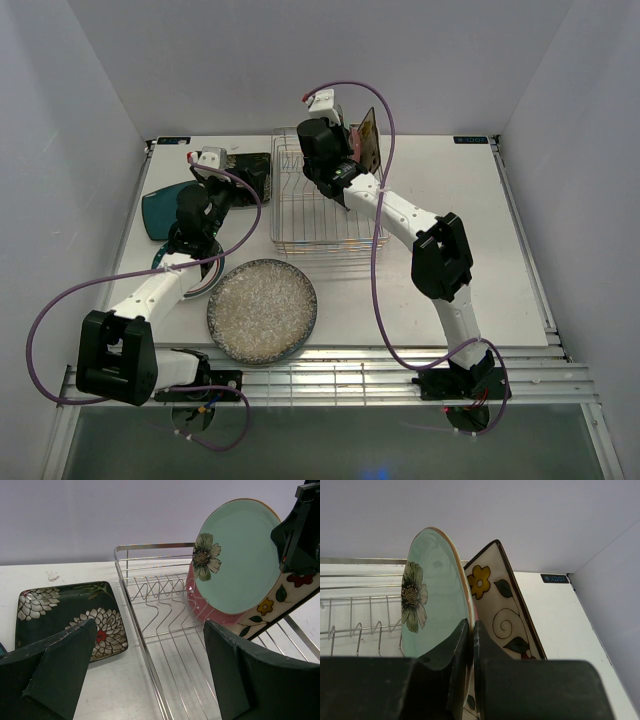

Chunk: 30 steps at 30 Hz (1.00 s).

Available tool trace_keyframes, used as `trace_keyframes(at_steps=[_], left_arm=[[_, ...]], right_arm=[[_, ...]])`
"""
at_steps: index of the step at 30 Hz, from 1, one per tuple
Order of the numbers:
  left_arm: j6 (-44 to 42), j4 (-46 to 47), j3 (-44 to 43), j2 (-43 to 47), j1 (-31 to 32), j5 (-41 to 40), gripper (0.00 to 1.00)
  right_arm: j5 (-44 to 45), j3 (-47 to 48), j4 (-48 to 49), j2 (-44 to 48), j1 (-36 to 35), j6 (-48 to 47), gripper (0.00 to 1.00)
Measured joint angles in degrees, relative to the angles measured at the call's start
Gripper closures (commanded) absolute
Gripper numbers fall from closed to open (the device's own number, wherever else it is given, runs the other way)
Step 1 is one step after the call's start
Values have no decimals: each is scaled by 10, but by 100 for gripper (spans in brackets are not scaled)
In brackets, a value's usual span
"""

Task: Load the plates into the dish rack
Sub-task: Insert the plate into the dish rack.

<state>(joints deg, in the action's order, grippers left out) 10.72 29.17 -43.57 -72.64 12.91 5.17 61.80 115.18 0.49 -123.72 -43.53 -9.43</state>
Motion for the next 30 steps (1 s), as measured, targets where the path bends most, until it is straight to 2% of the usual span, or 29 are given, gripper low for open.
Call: trace_keyframes(at_steps=[30], left_arm=[[0,0,0,0,0,0,2]], right_arm=[[4,2,13,-28,0,-15,92]])
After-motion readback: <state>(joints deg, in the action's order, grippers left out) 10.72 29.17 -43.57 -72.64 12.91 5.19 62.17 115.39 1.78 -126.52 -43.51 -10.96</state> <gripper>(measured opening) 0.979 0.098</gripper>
